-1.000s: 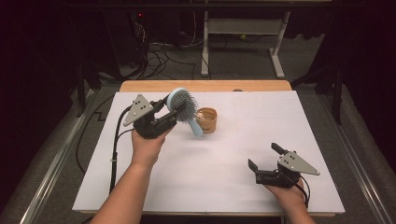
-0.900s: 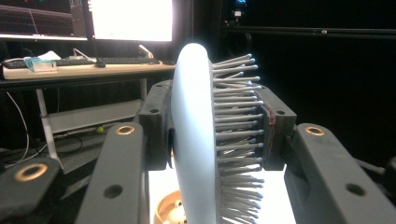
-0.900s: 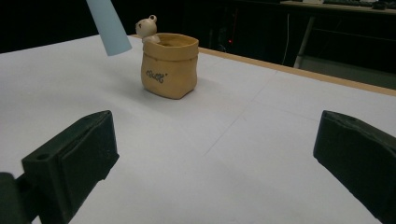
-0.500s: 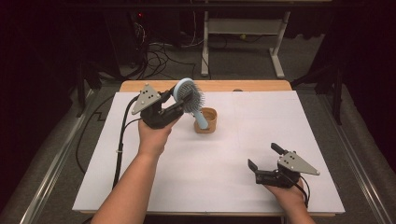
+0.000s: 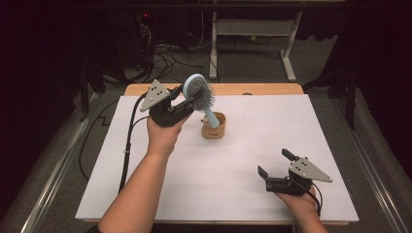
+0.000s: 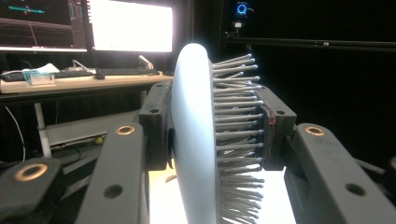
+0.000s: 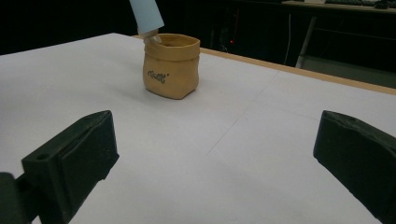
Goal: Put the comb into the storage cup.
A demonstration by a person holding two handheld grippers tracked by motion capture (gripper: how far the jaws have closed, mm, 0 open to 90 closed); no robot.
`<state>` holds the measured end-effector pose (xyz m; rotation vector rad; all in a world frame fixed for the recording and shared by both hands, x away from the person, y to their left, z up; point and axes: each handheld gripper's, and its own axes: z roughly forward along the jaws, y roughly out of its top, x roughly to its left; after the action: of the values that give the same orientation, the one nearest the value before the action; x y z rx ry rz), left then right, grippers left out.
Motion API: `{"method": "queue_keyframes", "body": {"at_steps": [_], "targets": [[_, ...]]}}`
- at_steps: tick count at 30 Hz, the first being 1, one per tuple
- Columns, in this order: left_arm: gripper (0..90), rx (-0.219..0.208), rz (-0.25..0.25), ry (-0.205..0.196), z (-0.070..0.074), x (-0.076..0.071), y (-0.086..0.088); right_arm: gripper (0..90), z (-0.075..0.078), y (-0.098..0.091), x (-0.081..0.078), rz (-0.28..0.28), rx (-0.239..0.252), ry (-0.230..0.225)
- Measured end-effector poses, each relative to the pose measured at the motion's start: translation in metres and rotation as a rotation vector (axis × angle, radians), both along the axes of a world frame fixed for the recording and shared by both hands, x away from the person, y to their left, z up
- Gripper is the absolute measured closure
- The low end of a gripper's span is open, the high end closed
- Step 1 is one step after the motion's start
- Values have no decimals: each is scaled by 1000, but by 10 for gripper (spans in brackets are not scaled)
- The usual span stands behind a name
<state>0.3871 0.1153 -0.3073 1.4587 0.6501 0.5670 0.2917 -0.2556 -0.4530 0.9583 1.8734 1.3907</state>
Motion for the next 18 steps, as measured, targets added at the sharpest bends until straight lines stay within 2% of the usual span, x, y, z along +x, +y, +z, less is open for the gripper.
{"method": "queue_keyframes", "body": {"at_steps": [9,18], "targets": [[562,10,-7,-10,4,6,-9,2,0,0,0,0,2,0],[562,17,10,-1,3,17,-16,2,0,-1,0,1,6,0]]}}
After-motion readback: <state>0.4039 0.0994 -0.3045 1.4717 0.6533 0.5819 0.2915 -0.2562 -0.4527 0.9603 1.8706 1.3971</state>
